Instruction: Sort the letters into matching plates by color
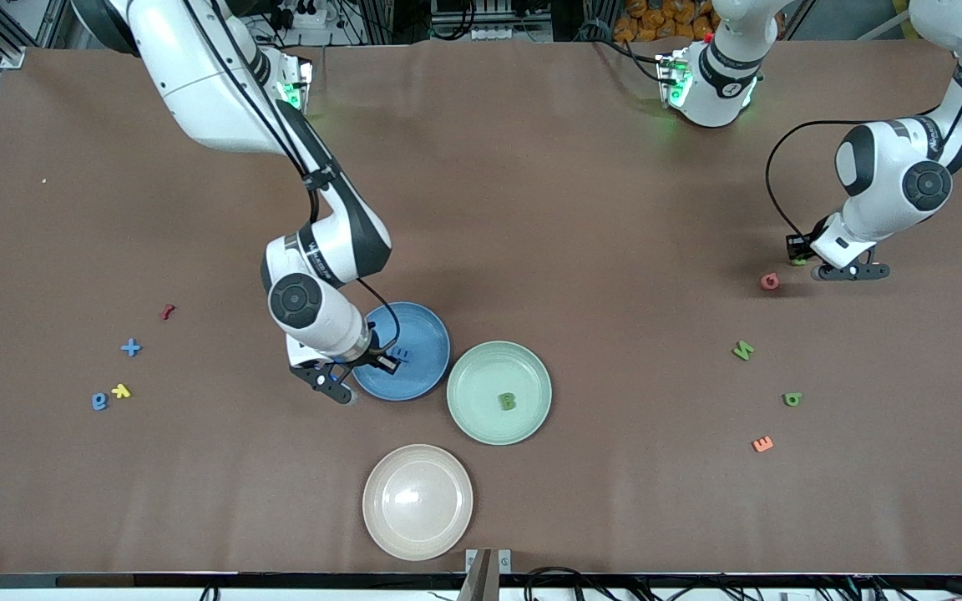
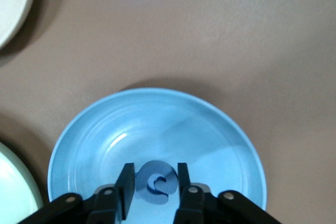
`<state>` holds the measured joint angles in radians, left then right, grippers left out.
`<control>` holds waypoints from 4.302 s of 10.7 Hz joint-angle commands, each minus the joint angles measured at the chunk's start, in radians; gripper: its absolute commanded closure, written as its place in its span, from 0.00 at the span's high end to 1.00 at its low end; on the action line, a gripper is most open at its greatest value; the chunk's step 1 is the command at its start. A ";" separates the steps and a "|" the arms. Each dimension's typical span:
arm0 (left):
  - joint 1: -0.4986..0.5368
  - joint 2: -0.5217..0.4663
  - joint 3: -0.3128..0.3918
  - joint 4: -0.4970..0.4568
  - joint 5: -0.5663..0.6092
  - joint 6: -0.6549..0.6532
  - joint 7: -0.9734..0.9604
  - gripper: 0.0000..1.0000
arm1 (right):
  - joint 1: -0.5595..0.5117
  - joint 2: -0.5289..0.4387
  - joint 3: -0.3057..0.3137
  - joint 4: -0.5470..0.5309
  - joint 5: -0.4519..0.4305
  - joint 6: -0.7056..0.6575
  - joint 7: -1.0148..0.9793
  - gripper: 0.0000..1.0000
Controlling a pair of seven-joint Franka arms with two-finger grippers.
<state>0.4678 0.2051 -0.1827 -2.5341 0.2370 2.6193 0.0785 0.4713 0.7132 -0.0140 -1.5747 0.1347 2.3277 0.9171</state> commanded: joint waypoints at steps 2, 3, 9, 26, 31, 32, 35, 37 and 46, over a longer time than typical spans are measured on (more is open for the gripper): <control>-0.005 -0.007 -0.015 0.070 0.008 -0.062 0.003 0.00 | 0.000 -0.001 -0.003 0.009 0.000 -0.025 -0.087 1.00; -0.003 0.000 -0.038 0.093 -0.002 -0.065 -0.005 0.00 | -0.012 -0.015 -0.004 0.009 0.000 -0.060 -0.107 1.00; -0.073 0.184 -0.150 0.519 -0.108 -0.295 -0.150 0.00 | -0.210 -0.064 -0.004 0.002 -0.006 -0.105 -0.398 1.00; -0.558 0.386 -0.208 0.963 -0.153 -0.298 -0.640 0.00 | -0.655 -0.133 -0.112 -0.215 -0.069 -0.017 -0.609 1.00; -0.725 0.395 -0.212 1.006 -0.154 -0.257 -0.847 0.00 | -0.677 -0.147 -0.109 -0.355 -0.067 0.152 -0.655 1.00; -0.756 0.402 -0.212 1.011 -0.156 -0.251 -0.874 0.00 | -0.677 -0.149 -0.109 -0.369 -0.066 0.162 -0.675 0.95; -0.820 0.448 -0.212 1.014 -0.156 -0.177 -0.934 0.00 | -0.675 -0.149 -0.106 -0.383 -0.066 0.173 -0.679 0.83; -0.834 0.467 -0.212 1.012 -0.156 -0.139 -0.939 0.00 | -0.675 -0.149 -0.106 -0.398 -0.066 0.186 -0.705 0.71; -0.769 0.410 -0.192 1.014 -0.140 -0.139 -0.934 1.00 | -0.675 -0.149 -0.106 -0.407 -0.070 0.199 -0.822 0.23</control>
<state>-0.3442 0.6583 -0.3873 -1.5163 0.0974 2.4835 -0.8486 -0.1913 0.5845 -0.1293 -1.9548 0.0800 2.5248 0.1503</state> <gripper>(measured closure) 0.300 0.661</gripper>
